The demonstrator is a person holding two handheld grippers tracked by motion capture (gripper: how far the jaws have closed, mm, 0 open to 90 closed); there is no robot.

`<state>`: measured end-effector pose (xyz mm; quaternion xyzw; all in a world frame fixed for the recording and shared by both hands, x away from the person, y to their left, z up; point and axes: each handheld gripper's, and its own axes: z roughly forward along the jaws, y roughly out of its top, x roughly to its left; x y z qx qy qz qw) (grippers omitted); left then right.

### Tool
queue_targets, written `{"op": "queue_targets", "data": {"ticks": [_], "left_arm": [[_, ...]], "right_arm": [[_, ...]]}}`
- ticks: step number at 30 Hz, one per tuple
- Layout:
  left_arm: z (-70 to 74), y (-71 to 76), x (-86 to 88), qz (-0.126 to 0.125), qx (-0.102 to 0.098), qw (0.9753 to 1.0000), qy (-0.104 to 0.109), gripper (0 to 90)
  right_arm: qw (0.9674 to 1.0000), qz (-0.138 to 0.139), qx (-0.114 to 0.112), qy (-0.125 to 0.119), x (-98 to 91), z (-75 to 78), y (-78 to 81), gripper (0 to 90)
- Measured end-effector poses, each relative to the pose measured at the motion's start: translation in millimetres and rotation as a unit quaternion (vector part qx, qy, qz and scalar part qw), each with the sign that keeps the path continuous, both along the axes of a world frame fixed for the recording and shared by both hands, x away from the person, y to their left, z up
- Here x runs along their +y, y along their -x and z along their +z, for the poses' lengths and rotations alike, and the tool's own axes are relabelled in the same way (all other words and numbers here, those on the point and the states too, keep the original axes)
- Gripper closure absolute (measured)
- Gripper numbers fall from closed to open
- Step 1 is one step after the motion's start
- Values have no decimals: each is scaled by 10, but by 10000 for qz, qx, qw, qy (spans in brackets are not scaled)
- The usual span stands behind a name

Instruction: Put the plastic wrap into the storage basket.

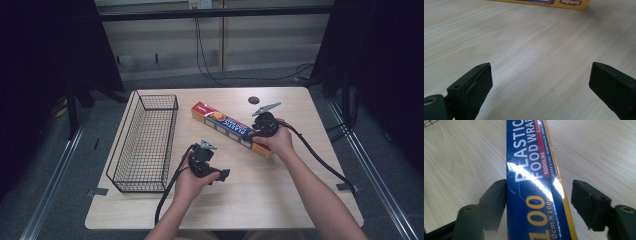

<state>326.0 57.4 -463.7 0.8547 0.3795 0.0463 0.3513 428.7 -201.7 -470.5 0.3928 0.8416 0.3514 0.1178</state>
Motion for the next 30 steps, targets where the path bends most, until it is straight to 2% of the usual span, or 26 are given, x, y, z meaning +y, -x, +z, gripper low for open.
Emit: {"op": "queue_targets", "data": {"ticks": [3,6,9,12,17,19,21,23,26,27,30], "left_arm": [[-5,3,-7,46,-4,10000,27,49],[-1,4,-4,9,-19,10000,-15,49],[1,5,-2,10,-16,10000,-14,51],[7,9,3,19,-22,10000,-2,51],[35,23,28,27,-41,10000,5,52],[33,31,28,73,-56,10000,34,52],[32,34,41,34,-33,10000,3,52],[29,38,41,42,-26,10000,1,52],[14,36,48,29,3,10000,3,52],[10,35,50,44,-6,10000,-1,52],[-3,25,51,56,-4,10000,-9,52]], "right_arm": [[10000,12,53,49,37,-26,5,360],[9992,151,-48,377,84,-39,14,381],[9987,272,59,438,95,-14,28,400],[9978,334,23,578,98,1,64,405],[9981,312,100,521,62,2,157,395],[9985,245,105,480,64,-7,163,347],[9988,112,305,353,76,-14,138,268],[9989,48,358,301,77,-20,124,264],[9987,-215,419,178,94,-58,78,264],[9989,-219,403,123,98,-67,61,263],[9986,-83,444,269,186,-31,22,263]]}}
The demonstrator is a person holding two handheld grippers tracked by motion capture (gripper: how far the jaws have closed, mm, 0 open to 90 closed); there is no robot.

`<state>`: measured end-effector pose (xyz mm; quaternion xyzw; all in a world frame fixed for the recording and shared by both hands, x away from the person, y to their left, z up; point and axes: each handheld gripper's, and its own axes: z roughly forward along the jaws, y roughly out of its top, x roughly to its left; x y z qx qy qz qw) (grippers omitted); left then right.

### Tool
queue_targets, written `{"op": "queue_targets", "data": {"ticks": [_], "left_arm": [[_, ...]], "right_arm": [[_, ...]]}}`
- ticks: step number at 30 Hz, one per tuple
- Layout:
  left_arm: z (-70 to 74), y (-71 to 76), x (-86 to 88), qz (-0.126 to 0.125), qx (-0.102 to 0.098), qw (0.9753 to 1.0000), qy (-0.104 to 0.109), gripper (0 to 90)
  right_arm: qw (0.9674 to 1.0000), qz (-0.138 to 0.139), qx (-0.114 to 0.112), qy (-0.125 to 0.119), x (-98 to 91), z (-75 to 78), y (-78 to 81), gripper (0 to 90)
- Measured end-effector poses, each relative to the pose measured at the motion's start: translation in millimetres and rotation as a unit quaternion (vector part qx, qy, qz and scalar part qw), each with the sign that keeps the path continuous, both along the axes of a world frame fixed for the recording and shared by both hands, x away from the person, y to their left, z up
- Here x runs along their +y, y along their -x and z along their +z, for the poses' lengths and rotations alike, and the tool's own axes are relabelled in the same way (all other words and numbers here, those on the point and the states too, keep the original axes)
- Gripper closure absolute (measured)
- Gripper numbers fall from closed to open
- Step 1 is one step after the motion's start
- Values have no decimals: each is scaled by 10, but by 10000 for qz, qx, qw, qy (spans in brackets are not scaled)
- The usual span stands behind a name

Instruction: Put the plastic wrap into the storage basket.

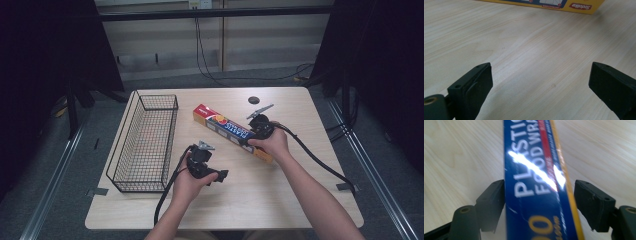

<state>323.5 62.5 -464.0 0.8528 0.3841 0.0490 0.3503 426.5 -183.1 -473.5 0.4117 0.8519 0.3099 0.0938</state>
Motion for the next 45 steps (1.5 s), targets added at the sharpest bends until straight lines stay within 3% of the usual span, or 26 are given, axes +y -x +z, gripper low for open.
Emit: {"op": "queue_targets", "data": {"ticks": [3,5,10,12,13,18,19,20,28,32,37,38,39,41,43,45], "left_arm": [[-3,-9,4,-14,11,10000,17,52],[-4,-7,-2,56,1,10000,69,52],[-7,-18,0,-13,24,10000,12,53],[-11,-19,-6,-16,27,10000,13,53],[-13,-17,-10,-7,32,10000,23,53],[7,-13,-7,1,31,10000,16,54],[4,-13,-17,67,-14,9999,125,54],[20,-18,-4,7,0,10000,42,54],[41,-44,15,7,-25,10000,28,55],[111,-71,62,25,-84,9998,156,50],[236,-106,99,-314,-148,9994,59,31],[307,-114,86,-453,-218,9987,115,30],[352,-126,84,-562,-243,9981,39,24],[437,-153,75,-632,-222,9978,26,21],[509,-195,61,-694,-264,9971,142,21],[577,-240,52,-901,-128,9953,336,37]], "right_arm": [[10000,24,-33,61,102,57,-44,265],[9997,-23,-20,237,141,71,-78,266],[9995,10,106,305,136,11,-148,297],[9996,122,108,216,146,22,-143,391],[9994,129,7,306,160,22,-134,401],[9988,189,70,453,176,52,-103,442],[9985,242,45,482,168,54,-95,445],[9985,240,31,487,163,61,-84,447],[9968,586,-13,552,40,182,3,450],[9969,662,-71,411,-57,211,65,450],[9958,838,-101,347,-135,279,153,449],[9948,932,-158,374,-163,325,206,449],[9946,967,-174,345,-182,346,231,449],[9947,996,-129,240,-218,396,285,449],[9938,1077,-179,232,-247,436,327,449],[9920,1217,-204,275,-272,475,367,449]]}}
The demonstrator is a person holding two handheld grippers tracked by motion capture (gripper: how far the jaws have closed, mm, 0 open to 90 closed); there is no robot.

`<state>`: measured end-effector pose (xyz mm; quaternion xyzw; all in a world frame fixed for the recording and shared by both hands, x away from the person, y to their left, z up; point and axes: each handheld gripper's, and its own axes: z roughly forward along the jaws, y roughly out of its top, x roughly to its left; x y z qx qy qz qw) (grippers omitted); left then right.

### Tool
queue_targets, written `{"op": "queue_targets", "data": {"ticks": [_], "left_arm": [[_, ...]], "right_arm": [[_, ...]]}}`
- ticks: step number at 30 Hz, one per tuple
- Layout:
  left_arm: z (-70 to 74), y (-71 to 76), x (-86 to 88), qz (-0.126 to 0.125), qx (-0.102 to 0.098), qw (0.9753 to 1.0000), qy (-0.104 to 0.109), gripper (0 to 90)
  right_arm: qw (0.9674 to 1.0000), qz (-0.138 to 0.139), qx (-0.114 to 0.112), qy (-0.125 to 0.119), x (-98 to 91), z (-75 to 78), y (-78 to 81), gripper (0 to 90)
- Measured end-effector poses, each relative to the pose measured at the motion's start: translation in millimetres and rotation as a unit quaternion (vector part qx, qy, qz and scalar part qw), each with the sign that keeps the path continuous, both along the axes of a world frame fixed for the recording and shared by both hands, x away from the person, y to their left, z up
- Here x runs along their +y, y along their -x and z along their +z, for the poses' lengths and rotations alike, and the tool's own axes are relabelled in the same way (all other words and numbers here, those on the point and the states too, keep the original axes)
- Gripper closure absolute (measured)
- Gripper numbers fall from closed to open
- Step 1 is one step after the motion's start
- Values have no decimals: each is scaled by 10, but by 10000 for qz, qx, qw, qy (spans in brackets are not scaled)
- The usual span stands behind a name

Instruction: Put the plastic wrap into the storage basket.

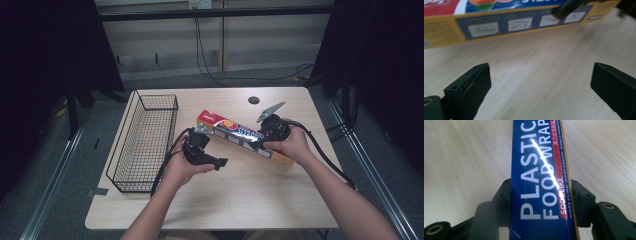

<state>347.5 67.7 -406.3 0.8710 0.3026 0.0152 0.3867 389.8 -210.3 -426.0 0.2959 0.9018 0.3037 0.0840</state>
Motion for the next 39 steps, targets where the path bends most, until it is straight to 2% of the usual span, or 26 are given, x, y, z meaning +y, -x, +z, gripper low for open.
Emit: {"op": "queue_targets", "data": {"ticks": [3,4,6,10,11,13,14,15,17,19,20,21,22,23,25,26,28,30,31,32,33,34,37,38,39], "left_arm": [[76,-38,-20,-138,-93,9998,-79,40],[150,-72,-43,-250,-122,9996,-87,40],[217,-96,-70,-325,-271,9987,-276,46],[327,-151,-116,-414,-437,9973,-411,47],[354,-169,-127,-454,-420,9969,-486,47],[362,-188,-146,-529,-400,9967,-477,47],[375,-222,-191,-613,-463,9950,-633,47],[375,-222,-191,-613,-463,9950,-633,45],[392,-282,-249,-791,-390,9944,-589,43],[394,-316,-293,-883,-454,9924,-730,44],[394,-316,-293,-883,-454,9924,-730,43],[393,-344,-340,-1002,-545,9893,-907,43],[381,-347,-371,-1020,-552,9887,-946,43],[375,-363,-393,-1142,-580,9860,-1071,43],[352,-369,-421,-1169,-556,9859,-1056,43],[318,-388,-466,-1349,-518,9823,-1193,42],[278,-389,-517,-1436,-541,9799,-1273,42],[243,-391,-564,-1572,-600,9761,-1374,43],[243,-391,-564,-1572,-600,9761,-1374,43],[226,-395,-584,-1664,-568,9748,-1376,43],[197,-395,-623,-1826,-535,9723,-1356,46],[184,-389,-643,-1905,-515,9711,-1341,47],[164,-371,-703,-2122,-567,9650,-1431,75],[168,-369,-717,-2275,-585,9607,-1481,85],[168,-369,-717,-2275,-585,9607,-1481,96]], "right_arm": [[10000,53,26,-34,-12,29,50,449],[9999,121,11,-98,-16,47,100,449],[9997,200,41,-111,-15,63,150,449],[9991,405,30,-118,-14,89,223,448],[9989,460,8,-121,-13,95,240,448],[9988,474,13,-97,-13,106,261,448],[9983,576,23,-115,-13,119,288,449],[9983,576,23,-115,-13,119,288,449],[9976,683,2,-59,-3,124,325,448],[9966,819,-4,-12,7,132,344,449],[9966,821,17,-57,25,134,360,449],[9960,892,-24,-48,32,132,361,449],[9959,898,-48,-10,44,134,373,449],[9953,964,-10,-31,51,136,373,449],[9950,993,-17,-35,60,134,379,449],[9949,1008,18,-33,79,141,398,449],[9945,1047,28,-62,87,154,406,448],[9940,1093,33,-82,78,169,411,448],[9941,1084,22,-98,75,175,420,448],[9941,1084,22,-98,75,175,420,448],[9934,1147,8,-90,61,189,422,449],[9931,1172,-11,-94,57,193,424,448],[9921,1255,-21,-62,46,208,428,448],[9919,1272,-24,-47,44,213,432,448],[9919,1272,-24,-47,44,213,432,448]]}}
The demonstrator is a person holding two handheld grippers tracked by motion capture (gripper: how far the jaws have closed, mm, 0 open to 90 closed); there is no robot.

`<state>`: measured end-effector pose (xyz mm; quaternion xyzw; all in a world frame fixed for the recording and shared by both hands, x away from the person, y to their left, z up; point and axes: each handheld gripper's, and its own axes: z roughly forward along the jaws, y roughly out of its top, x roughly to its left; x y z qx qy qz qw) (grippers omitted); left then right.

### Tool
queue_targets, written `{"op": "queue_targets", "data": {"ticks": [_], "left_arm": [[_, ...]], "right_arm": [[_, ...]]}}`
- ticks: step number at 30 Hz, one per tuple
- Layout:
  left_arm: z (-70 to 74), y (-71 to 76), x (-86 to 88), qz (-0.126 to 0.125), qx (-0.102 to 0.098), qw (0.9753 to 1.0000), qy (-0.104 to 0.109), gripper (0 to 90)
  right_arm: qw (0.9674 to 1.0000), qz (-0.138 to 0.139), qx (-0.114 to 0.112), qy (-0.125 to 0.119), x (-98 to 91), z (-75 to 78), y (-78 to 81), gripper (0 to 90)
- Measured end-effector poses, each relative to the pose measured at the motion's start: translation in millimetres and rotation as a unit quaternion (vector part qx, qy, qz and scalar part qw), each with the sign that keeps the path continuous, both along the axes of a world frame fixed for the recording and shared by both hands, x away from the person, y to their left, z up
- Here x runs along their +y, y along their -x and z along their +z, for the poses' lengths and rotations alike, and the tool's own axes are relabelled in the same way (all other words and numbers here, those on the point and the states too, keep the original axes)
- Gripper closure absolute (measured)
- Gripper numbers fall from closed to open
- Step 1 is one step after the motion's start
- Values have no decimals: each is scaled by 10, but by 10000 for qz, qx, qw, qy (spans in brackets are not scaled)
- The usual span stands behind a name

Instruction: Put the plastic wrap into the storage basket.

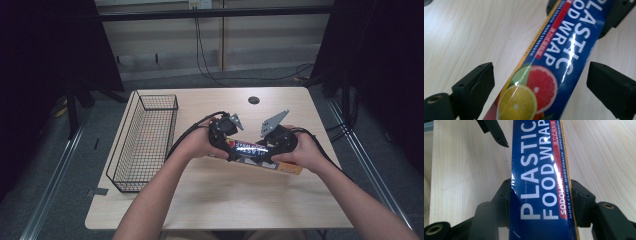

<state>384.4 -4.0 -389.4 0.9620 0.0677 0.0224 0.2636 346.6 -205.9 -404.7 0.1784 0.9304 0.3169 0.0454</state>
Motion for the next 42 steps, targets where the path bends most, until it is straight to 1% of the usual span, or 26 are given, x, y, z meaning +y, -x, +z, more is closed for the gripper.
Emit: {"op": "queue_targets", "data": {"ticks": [1,3,4,5,6,8,9,10,13,18,20,21,23,24,25,28,29,31,33,34,36,37,39,40,41,42], "left_arm": [[0,8,-16,-99,-49,9999,-42,96],[2,26,-60,-293,31,9995,-144,123],[2,26,-60,-293,31,9995,-144,144],[0,36,-92,-408,-14,9987,-308,167],[4,44,-106,-486,14,9983,-337,180],[18,69,-127,-640,81,9973,-357,269],[21,85,-138,-687,36,9970,-360,308],[23,102,-148,-781,-5,9962,-385,326],[33,126,-157,-976,56,9940,-490,365],[72,183,-187,-992,239,9918,-772,419],[97,215,-208,-904,331,9912,-903,428],[105,228,-214,-916,401,9907,-920,431],[113,238,-218,-893,413,9907,-945,433],[125,262,-227,-825,522,9901,-1005,435],[130,279,-234,-793,458,9902,-1050,436],[135,286,-234,-775,512,9897,-1091,438],[136,288,-226,-669,532,9900,-1126,439],[137,274,-194,-487,516,9903,-1196,441],[140,244,-139,-305,494,9904,-1251,441],[144,226,-107,-208,546,9901,-1272,442],[170,219,-42,-69,549,9903,-1272,442],[186,218,-10,-16,530,9910,-1229,442],[218,192,58,133,627,9914,-1144,442],[230,189,89,200,589,9920,-1098,442],[230,189,89,200,589,9920,-1098,442],[258,163,149,349,663,9912,-1087,442]], "right_arm": [[10000,15,-6,4,-1,3,2,448],[9999,160,-9,-5,0,17,14,447],[9999,160,-9,-5,0,17,14,447],[9997,247,7,-29,11,23,26,447],[9996,293,37,-37,15,25,28,447],[9994,348,20,-14,24,31,30,447],[9992,391,-16,10,25,37,27,446],[9992,392,-8,10,25,40,28,446],[9984,573,-22,1,24,43,36,446],[9962,866,-25,-64,17,27,41,442],[9948,1008,-20,-105,18,20,35,441],[9940,1086,62,-152,12,18,29,437],[9929,1167,116,-194,4,17,17,434],[9917,1242,174,-283,-1,7,12,428],[9910,1277,247,-315,-4,-1,7,423],[9914,1227,287,-365,-3,-17,11,412],[9915,1153,363,-480,-5,-30,7,357],[9919,1024,330,-670,-12,-18,17,256],[9942,803,206,-680,-23,10,19,153],[9952,683,182,-680,-42,25,16,112],[9967,464,35,-664,-99,62,-13,93],[9966,393,41,-720,-131,82,-23,78],[9963,186,12,-843,-192,106,-42,31],[9964,79,19,-846,-219,117,-47,29],[9962,8,0,-867,-244,124,-48,26],[9960,-42,-31,-895,-267,130,-46,20]]}}
